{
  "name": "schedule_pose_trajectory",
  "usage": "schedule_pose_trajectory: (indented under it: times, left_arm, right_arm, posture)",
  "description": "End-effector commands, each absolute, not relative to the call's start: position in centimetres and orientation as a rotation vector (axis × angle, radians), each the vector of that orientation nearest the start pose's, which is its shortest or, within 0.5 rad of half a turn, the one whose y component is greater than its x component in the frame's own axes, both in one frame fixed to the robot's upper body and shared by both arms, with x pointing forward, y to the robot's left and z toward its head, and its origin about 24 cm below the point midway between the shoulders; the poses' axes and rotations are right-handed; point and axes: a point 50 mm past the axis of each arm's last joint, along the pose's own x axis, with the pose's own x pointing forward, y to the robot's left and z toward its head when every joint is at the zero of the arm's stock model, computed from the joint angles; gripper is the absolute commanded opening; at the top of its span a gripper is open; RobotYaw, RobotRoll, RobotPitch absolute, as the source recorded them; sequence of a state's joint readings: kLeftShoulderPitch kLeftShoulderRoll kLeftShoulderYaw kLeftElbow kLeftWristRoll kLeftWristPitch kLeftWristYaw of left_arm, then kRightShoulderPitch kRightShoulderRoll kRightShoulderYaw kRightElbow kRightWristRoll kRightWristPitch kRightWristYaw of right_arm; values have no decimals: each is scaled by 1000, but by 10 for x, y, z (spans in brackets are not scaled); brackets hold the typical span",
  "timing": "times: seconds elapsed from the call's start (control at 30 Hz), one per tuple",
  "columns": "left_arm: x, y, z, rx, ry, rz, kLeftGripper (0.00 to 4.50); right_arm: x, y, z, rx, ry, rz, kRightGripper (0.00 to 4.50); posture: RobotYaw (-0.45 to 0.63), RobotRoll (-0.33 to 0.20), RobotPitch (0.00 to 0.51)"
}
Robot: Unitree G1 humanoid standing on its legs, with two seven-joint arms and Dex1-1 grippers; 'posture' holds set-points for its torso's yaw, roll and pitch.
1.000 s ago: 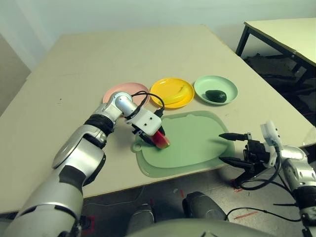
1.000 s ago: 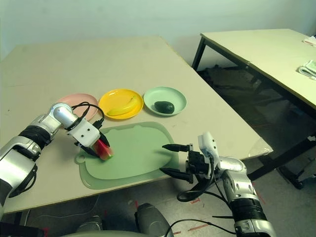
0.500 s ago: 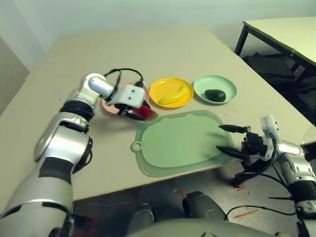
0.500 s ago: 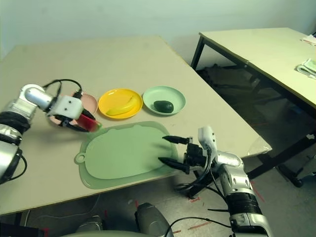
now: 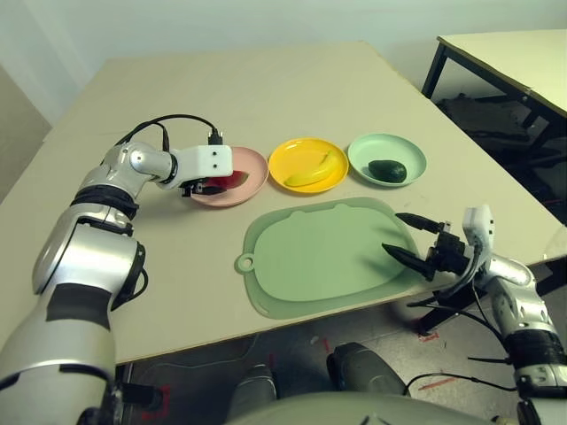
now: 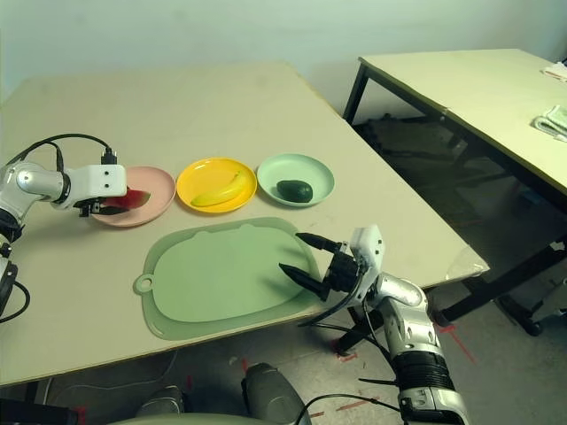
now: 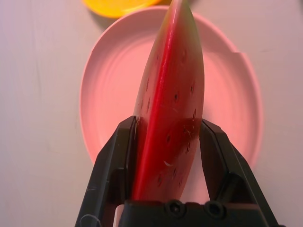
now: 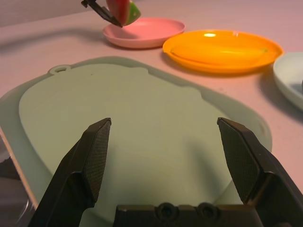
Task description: Place the fruits into color-matched plates.
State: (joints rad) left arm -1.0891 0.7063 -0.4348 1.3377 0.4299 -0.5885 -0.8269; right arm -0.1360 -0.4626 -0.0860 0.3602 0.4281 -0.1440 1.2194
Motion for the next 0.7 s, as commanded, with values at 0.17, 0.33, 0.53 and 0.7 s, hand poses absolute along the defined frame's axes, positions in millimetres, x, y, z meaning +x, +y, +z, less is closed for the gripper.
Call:
schedule_pose_trajectory:
  times: [0.17,0.33,0.53,0.7]
  left_arm:
    - [374,259,128,1275,438,-793,2170]
    - [372,258,117,1251,491,-813,3108]
    - [370,261,115,1249,514,-825,4473]
    - [369,269,123,1248,496,-800,4473]
  right_arm:
    - [244,-228,48,-11,29,1018,4500]
    - [243,-230,47,-22,38,1012,4500]
    - [243,-231,48,-21,41,1008,4500]
    - [245,-229,51,-16,26,1005,4500]
  posture:
    - [-303,0,0]
    - [-305,0,0]
    - [-301,0,0]
    - [-283,0,0]
